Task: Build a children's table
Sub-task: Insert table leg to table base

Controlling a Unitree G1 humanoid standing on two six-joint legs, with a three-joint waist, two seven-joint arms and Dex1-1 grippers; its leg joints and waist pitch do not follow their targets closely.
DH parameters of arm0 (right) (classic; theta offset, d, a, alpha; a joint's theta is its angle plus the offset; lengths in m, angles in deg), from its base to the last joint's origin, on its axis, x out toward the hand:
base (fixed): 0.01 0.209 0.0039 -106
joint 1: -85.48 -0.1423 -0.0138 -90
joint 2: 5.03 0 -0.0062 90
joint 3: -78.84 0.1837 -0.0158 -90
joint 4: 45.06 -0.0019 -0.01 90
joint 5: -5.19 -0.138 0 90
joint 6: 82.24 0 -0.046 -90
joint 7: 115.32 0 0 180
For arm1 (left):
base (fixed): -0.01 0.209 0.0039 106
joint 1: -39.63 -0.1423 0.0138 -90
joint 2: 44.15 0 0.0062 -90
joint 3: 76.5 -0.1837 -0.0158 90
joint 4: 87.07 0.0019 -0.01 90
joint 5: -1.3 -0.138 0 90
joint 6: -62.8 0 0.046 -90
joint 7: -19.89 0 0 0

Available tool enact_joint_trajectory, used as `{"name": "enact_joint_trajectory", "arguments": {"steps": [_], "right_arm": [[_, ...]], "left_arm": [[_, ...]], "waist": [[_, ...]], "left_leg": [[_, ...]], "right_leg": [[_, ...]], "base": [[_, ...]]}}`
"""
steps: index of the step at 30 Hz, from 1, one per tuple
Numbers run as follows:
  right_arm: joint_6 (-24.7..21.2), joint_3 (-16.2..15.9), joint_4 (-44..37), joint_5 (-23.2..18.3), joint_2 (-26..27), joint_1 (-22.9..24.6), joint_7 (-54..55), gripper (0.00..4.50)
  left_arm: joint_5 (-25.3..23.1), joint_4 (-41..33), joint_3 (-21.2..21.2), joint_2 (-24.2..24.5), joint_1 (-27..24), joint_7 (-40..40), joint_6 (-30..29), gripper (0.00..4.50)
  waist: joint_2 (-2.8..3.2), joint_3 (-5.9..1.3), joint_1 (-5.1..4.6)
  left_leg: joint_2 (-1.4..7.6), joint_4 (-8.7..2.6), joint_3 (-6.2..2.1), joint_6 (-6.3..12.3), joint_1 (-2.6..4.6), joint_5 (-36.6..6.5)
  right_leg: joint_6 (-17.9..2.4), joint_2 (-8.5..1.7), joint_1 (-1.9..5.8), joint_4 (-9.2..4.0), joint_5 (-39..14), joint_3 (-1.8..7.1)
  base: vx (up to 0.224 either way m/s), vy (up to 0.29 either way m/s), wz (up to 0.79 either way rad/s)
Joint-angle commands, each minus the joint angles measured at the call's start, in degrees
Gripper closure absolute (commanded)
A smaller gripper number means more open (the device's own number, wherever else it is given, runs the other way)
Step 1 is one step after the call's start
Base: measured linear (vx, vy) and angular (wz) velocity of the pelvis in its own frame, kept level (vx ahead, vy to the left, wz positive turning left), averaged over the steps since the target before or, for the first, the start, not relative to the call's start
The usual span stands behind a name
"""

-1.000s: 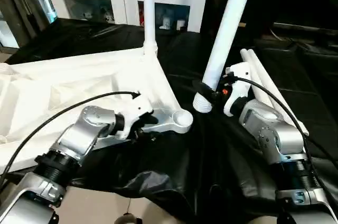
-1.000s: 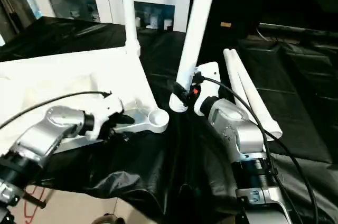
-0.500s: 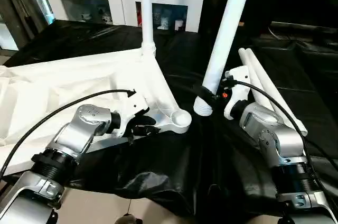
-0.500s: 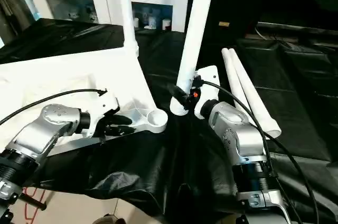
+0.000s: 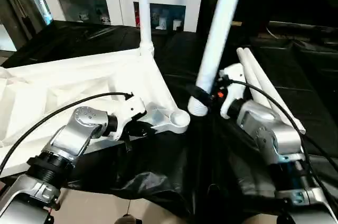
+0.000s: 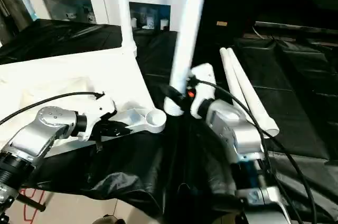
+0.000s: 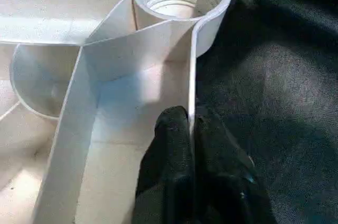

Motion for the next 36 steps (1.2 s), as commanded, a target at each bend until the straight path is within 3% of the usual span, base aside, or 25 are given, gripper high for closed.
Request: {"name": "enact_joint_trajectory", "arguments": {"steps": [1,4,8,14,15,23,24,32,36], "right_arm": [[-1.9,-1.4,-2.4,-1.0,-0.7,-0.8,-2.5,2.6],[-2.0,-2.8,-1.0,0.1,-0.1,-1.8,-2.9,2.6],[-4.0,-4.7,0.7,1.2,-0.5,-3.0,-4.0,2.6],[-2.3,-5.8,4.8,3.1,-0.2,-4.3,-4.1,2.6],[-2.4,-6.1,5.3,3.2,-0.2,-4.6,-4.3,2.6],[-2.2,-6.5,7.5,3.9,0.3,-5.5,-5.0,2.6],[-2.0,-6.1,8.3,3.6,0.8,-5.7,-5.1,2.6],[-0.3,-2.3,12.5,1.1,2.3,-6.1,-4.5,2.6],[0.5,0.8,14.2,-0.5,2.9,-4.6,-4.0,2.6]], "left_arm": [[0.8,-0.7,1.3,-0.6,-0.9,-0.5,0.3,4.5],[1.4,-1.2,1.4,-1.5,-1.5,-1.1,1.7,4.5],[2.1,-1.0,1.8,-2.7,-1.9,-1.2,4.0,4.5],[3.4,-0.7,3.0,-4.5,-2.4,-1.4,5.0,4.5],[2.9,-0.6,2.9,-4.5,-2.4,-1.4,5.0,4.5],[-1.5,1.3,0.9,-3.2,-2.1,-1.4,4.9,4.5],[-1.6,1.3,0.9,-3.1,-2.1,-1.6,4.6,4.5],[-1.9,1.7,0.7,-3.1,-1.6,-2.5,4.5,4.5],[-2.2,1.9,0.8,-3.4,-1.3,-3.0,4.4,4.5]], "waist": [[0.25,-4.36,0.24],[-0.14,-4.35,0.26],[-0.14,-4.28,0.27],[-0.26,-4.34,0.57],[-0.71,-4.34,0.57],[-0.46,-4.25,0.64],[-0.66,-4.25,0.59],[-0.4,-4.31,0.29],[0.14,-4.47,0.35]], "left_leg": [[2.65,-3.98,-1.03,-0.71,1.23,-10.9],[2.64,-3.95,-0.93,-0.49,1.24,-10.5],[2.72,-3.95,-0.93,-0.63,1.28,-10.6],[2.69,-3.9,-0.82,-0.64,1.22,-9.9],[2.71,-3.93,-0.77,-0.4,1.24,-9.9],[2.76,-4.0,-0.86,-0.5,1.34,-10.3],[2.75,-4.02,-0.84,-0.57,1.3,-10.5],[2.76,-4.11,-0.94,-1.39,1.46,-12.4],[2.76,-4.04,-0.99,-1.25,1.44,-11.8]], "right_leg": [[-12.0,-4.45,2.84,-4.07,-7.9,2.68],[-12.2,-4.53,2.73,-4.1,-7.9,2.67],[-11.9,-4.61,2.64,-4.19,-9.6,2.73],[-11.8,-4.65,2.61,-4.1,-8.7,2.78],[-11.7,-4.65,2.62,-4.17,-8.8,2.76],[-10.8,-4.7,2.44,-4.31,-11.0,2.77],[-10.8,-4.67,2.45,-4.29,-11.0,2.77],[-11.2,-4.72,2.35,-4.41,-11.5,2.76],[-12.0,-4.68,2.49,-4.2,-9.2,2.72]], "base": [[0.0,0.0,0.0],[0.0,0.0,0.0],[0.0,0.0,0.0],[0.0,0.0,0.0],[0.0,0.0,0.0],[0.0,0.0,0.0],[0.0,0.0,0.0],[0.0,0.0,0.0],[0.0,0.0,0.0]]}}
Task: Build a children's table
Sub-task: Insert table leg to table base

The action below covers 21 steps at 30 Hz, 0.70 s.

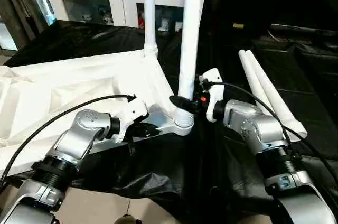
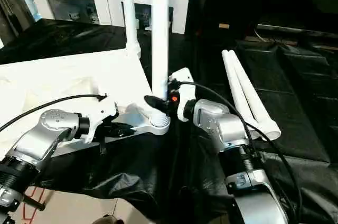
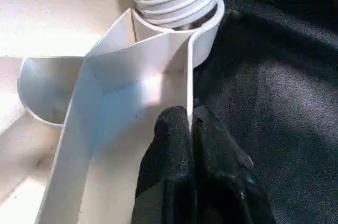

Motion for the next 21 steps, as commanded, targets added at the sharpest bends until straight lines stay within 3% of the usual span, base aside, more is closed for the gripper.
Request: {"name": "enact_joint_trajectory", "arguments": {"steps": [1,9,14,15,16,17,18,19,21], "right_arm": [[1.0,2.3,0.7,-0.9,0.2,0.4,0.6,2.6],[6.3,2.8,1.0,-0.2,0.9,7.7,0.0,2.6],[10.3,3.6,1.3,-0.2,2.0,11.5,0.0,2.61],[10.6,3.5,1.1,-0.2,2.0,11.8,0.0,2.61],[12.0,3.1,0.6,0.1,2.0,12.6,-0.3,2.61],[12.7,2.9,0.0,0.0,2.1,13.4,-0.6,2.61],[13.1,2.8,-0.5,-0.1,2.1,14.0,-0.7,2.61],[13.3,2.8,-0.7,-0.2,2.2,14.3,-0.7,2.61],[13.6,2.7,-1.2,-0.1,2.1,14.9,-0.7,2.61]], "left_arm": [[-0.4,0.8,-1.3,-0.6,0.1,-1.6,-0.2,4.5],[-1.3,2.9,-0.9,-1.2,1.8,-0.7,0.4,4.5],[-2.1,4.2,-0.6,-1.7,2.7,0.1,0.9,4.5],[-2.1,4.4,-0.6,-1.7,2.8,0.1,0.9,4.5],[-2.2,4.7,-0.5,-1.8,3.0,0.2,1.0,4.5],[-2.3,5.0,-0.5,-1.9,3.1,0.2,1.2,4.5],[-2.4,5.5,-0.5,-2.0,3.3,0.2,1.3,4.5],[-2.4,5.7,-0.5,-2.0,3.5,0.2,1.3,4.5],[-2.7,6.1,-0.6,-2.1,3.6,0.0,1.6,4.5]], "waist": [[0.47,-4.14,0.03],[0.53,-4.08,0.33],[1.16,-4.14,0.86],[0.95,-4.17,0.96],[1.32,-4.17,1.0],[1.19,-4.13,0.97],[1.6,-4.12,1.05],[1.32,-4.1,1.05],[1.6,-4.11,0.97]], "left_leg": [[2.76,-4.03,-0.96,-1.26,1.38,-12.0],[2.8,-4.21,-1.08,-1.53,1.48,-13.9],[2.9,-4.32,-1.23,-1.67,1.6,-15.0],[2.91,-4.44,-1.24,-1.72,1.63,-15.4],[2.9,-4.46,-1.3,-1.81,1.67,-15.7],[2.89,-4.48,-1.23,-1.84,1.67,-16.2],[2.86,-4.51,-1.36,-2.08,1.7,-16.9],[2.88,-4.58,-1.35,-2.09,1.69,-17.4],[2.87,-4.64,-1.43,-2.16,1.71,-18.1]], "right_leg": [[-12.0,-4.6,2.44,-4.33,-9.1,2.72],[-11.7,-4.69,2.44,-4.6,-11.3,2.66],[-11.5,-4.79,2.24,-4.71,-11.6,2.68],[-11.4,-4.68,2.28,-4.71,-11.6,2.63],[-11.4,-4.67,2.24,-4.69,-11.8,2.61],[-11.2,-4.64,2.17,-4.86,-12.2,2.61],[-11.1,-4.66,2.2,-4.87,-12.7,2.62],[-10.9,-4.67,2.2,-5.01,-13.1,2.64],[-10.8,-4.62,2.2,-5.02,-13.5,2.63]], "base": [[0.0,0.0,0.0],[0.0,0.0,0.0],[0.0,0.0,0.0],[0.0,0.0,0.0],[0.0,0.0,0.0],[0.0,0.0,0.0],[0.0,0.0,0.0],[0.0,0.0,0.0],[0.0,0.0,0.0]]}}
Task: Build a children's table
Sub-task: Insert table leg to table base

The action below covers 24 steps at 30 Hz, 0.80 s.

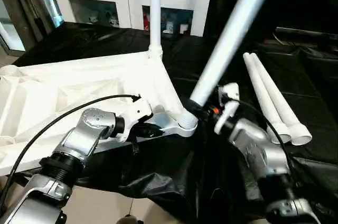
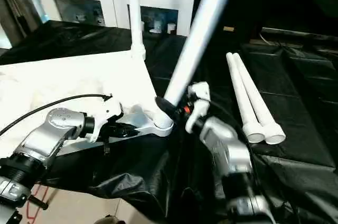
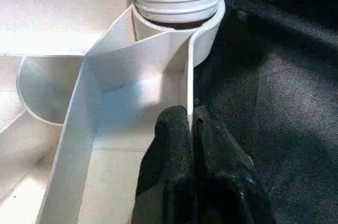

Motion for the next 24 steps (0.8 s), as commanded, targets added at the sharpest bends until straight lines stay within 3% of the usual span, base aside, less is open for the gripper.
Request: {"name": "enact_joint_trajectory", "arguments": {"steps": [1,7,11,13,17,19,20,24], "right_arm": [[-1.4,-1.8,1.6,2.7,-0.9,2.3,-0.3,2.61],[-0.3,-4.9,-1.6,5.1,-2.5,3.9,-1.3,2.61],[-0.3,-7.4,-2.6,7.7,-4.0,3.5,-1.6,2.61],[-1.2,-8.6,-2.5,8.7,-4.4,2.3,-2.1,2.61],[-2.1,-10.2,-1.4,9.7,-4.8,0.4,-2.9,2.61],[-2.6,-11.1,-0.1,10.3,-5.0,-1.0,-3.7,2.61],[-2.6,-11.6,0.9,10.7,-5.2,-1.7,-4.4,2.61],[-2.2,-12.4,3.1,11.5,-5.4,-2.9,-6.3,2.61]], "left_arm": [[-1.2,1.1,-0.1,-0.1,1.4,0.8,-0.1,4.5],[-1.7,1.9,-0.1,-0.3,1.5,0.5,0.6,4.5],[-1.7,1.6,-0.2,-0.2,1.2,0.3,0.7,4.5],[-2.0,1.4,-0.3,-0.2,1.0,0.2,0.9,4.5],[-2.4,0.8,-0.7,0.3,0.2,-0.1,1.3,4.5],[-2.5,0.2,-0.8,0.5,-0.2,-0.3,1.2,4.5],[-2.5,-0.2,-0.8,0.6,-0.4,-0.3,1.0,4.5],[-2.5,-1.1,-0.8,0.9,-0.8,-0.6,0.8,4.5]], "waist": [[1.02,-3.28,-0.46],[0.87,-2.9,-0.47],[0.97,-3.08,-0.47],[0.27,-2.93,-0.53],[0.29,-2.79,-0.6],[-0.2,-2.73,-0.72],[-0.01,-2.7,-0.84],[-0.41,-2.62,-1.36]], "left_leg": [[2.84,-4.71,-1.43,-2.31,1.63,-19.5],[2.93,-5.14,-1.74,-3.04,2.37,-23.7],[2.96,-5.2,-1.67,-2.84,2.15,-21.8],[2.96,-5.21,-1.56,-2.37,2.08,-21.6],[2.95,-5.18,-1.74,-2.45,2.24,-22.8],[2.98,-5.26,-1.76,-2.35,2.16,-22.8],[3.01,-5.26,-1.82,-2.36,2.12,-23.0],[3.03,-5.29,-1.84,-2.19,2.01,-23.2]], "right_leg": [[-10.8,-4.57,1.85,-5.19,-15.1,2.61],[-9.1,-4.76,1.67,-6.07,-22.5,2.66],[-9.7,-4.73,1.85,-5.77,-19.5,2.77],[-9.7,-4.79,1.78,-5.84,-20.4,2.78],[-8.6,-5.05,1.5,-6.22,-24.7,2.82],[-8.2,-5.05,1.48,-6.28,-25.5,2.81],[-8.3,-5.12,1.45,-6.26,-25.7,2.86],[-8.2,-5.15,1.3,-6.33,-26.2,2.85]], "base": [[0.0,0.0,0.0],[0.0,0.0,0.0],[0.0,0.0,0.0],[0.0,0.0,0.0],[0.0,0.0,0.0],[0.0,0.0,0.0],[0.0,0.0,0.0],[0.0,0.0,0.0]]}}
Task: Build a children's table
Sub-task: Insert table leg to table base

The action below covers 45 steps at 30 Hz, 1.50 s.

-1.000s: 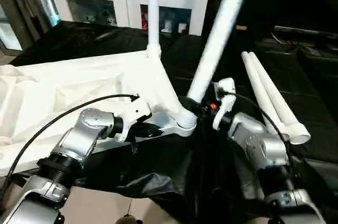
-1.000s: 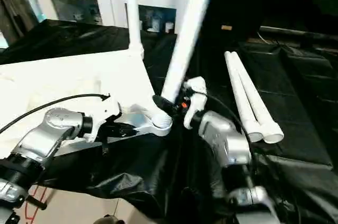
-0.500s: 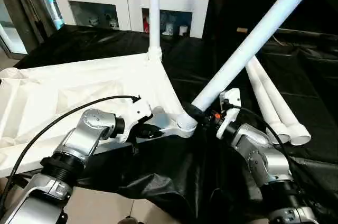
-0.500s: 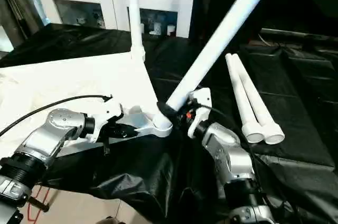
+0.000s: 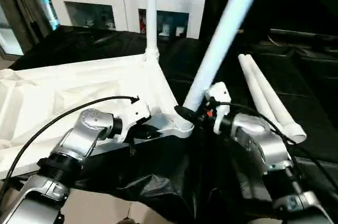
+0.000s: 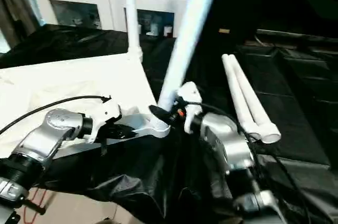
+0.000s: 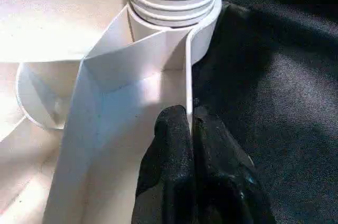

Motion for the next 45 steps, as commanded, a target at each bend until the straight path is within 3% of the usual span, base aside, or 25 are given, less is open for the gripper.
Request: {"name": "enact_joint_trajectory", "arguments": {"steps": [1,5,9,18,20,21,26,27,33,39,42,45], "right_arm": [[-2.4,-3.6,4.0,2.5,-0.1,1.5,-1.6,2.61],[-1.6,-4.3,6.8,2.7,-0.2,-0.3,-3.8,2.61],[-0.8,-4.8,8.2,2.9,-0.3,-1.3,-5.9,2.61],[1.8,-6.4,11.0,3.7,-1.6,-3.0,-12.2,2.61],[2.4,-6.8,11.2,3.8,-1.9,-3.2,-13.7,2.61],[2.5,-7.1,10.8,4.1,-2.1,-3.1,-14.3,2.61],[2.5,-7.7,9.4,3.8,-3.1,-2.7,-17.5,2.61],[2.8,-7.7,9.3,3.7,-3.4,-2.5,-18.2,2.61],[4.1,-8.3,9.5,3.8,-4.0,-2.1,-20.9,2.61],[4.9,-8.2,10.8,4.6,-3.4,-2.5,-20.8,2.61],[5.8,-6.9,12.7,5.6,-1.8,-3.0,-16.2,2.61],[6.0,-4.3,17.0,7.3,0.7,-4.7,-6.1,2.61]], "left_arm": [[-1.2,-1.2,-0.7,0.1,-0.3,0.1,-0.1,4.5],[-1.2,-2.4,-1.0,0.4,-0.2,-0.8,0.2,4.5],[-1.3,-3.3,-1.5,0.5,-0.2,-1.3,0.1,4.5],[-1.5,-5.9,-2.8,0.9,0.6,-4.6,0.4,4.5],[-1.3,-6.6,-3.1,1.1,0.9,-5.6,0.9,4.5],[-1.1,-7.0,-3.3,1.3,0.9,-6.4,0.8,4.5],[-0.7,-7.9,-4.3,1.6,1.1,-9.0,1.7,4.5],[-0.5,-8.3,-4.4,1.7,1.1,-9.7,1.9,4.5],[0.5,-9.8,-4.8,2.5,0.9,-12.6,2.2,4.5],[0.1,-8.8,-3.4,1.8,1.7,-10.6,1.5,4.5],[-0.3,-7.5,-2.3,0.7,2.6,-7.6,0.3,4.5],[-0.4,-6.2,-0.8,-1.0,4.0,-4.5,-1.4,4.5]], "waist": [[0.15,-2.37,-0.15],[-0.13,-2.38,-0.37],[-0.29,-2.47,-0.46],[0.08,-2.9,-0.15],[-0.08,-2.91,-0.2],[0.26,-2.9,-0.19],[0.09,-2.86,-0.25],[-0.18,-2.83,-0.18],[-0.01,-2.76,-0.11],[0.06,-2.7,-0.09],[0.11,-2.57,-0.17],[0.03,-2.32,-0.43]], "left_leg": [[3.09,-4.92,-1.77,-2.24,1.26,-23.4],[3.18,-5.05,-2.01,-2.78,1.49,-25.7],[3.18,-5.06,-1.98,-2.65,1.35,-25.3],[3.33,-5.22,-1.53,-1.77,1.19,-20.8],[3.29,-5.25,-1.45,-1.47,1.08,-19.9],[3.32,-5.27,-1.48,-1.55,1.16,-20.0],[3.35,-5.34,-1.48,-1.57,1.24,-20.6],[3.37,-5.35,-1.44,-1.35,1.2,-20.5],[3.41,-5.45,-1.51,-1.35,1.16,-20.6],[3.41,-5.5,-1.56,-1.71,1.29,-21.8],[3.39,-5.53,-1.6,-2.02,1.32,-22.5],[3.21,-5.55,-1.91,-3.13,1.56,-25.4]], "right_leg": [[-8.6,-5.12,0.49,-6.04,-26.1,2.85],[-8.1,-5.18,0.24,-6.17,-27.9,2.78],[-8.4,-5.18,0.31,-6.06,-26.7,2.84],[-11.5,-4.92,0.98,-5.33,-16.5,2.81],[-11.9,-4.84,1.25,-5.27,-15.0,2.78],[-12.0,-4.8,1.22,-5.23,-14.8,2.74],[-11.9,-4.78,1.3,-5.36,-15.6,2.75],[-11.9,-4.8,1.32,-5.4,-15.8,2.77],[-12.0,-4.88,1.3,-5.44,-16.7,2.76],[-12.1,-4.85,1.09,-5.5,-17.5,2.76],[-12.0,-4.93,0.95,-5.61,-18.6,2.78],[-10.7,-5.13,0.65,-6.1,-24.8,2.69]], "base": [[0.0,0.0,0.0],[0.0,0.0,0.0],[0.0,0.0,0.0],[0.0,0.0,0.0],[0.0,0.0,0.0],[0.0,0.0,0.0],[0.0,0.0,0.0],[0.0,0.0,0.0],[0.0,0.0,0.0],[0.0,0.0,0.0],[0.0,0.0,0.0],[0.0,0.0,0.0]]}}
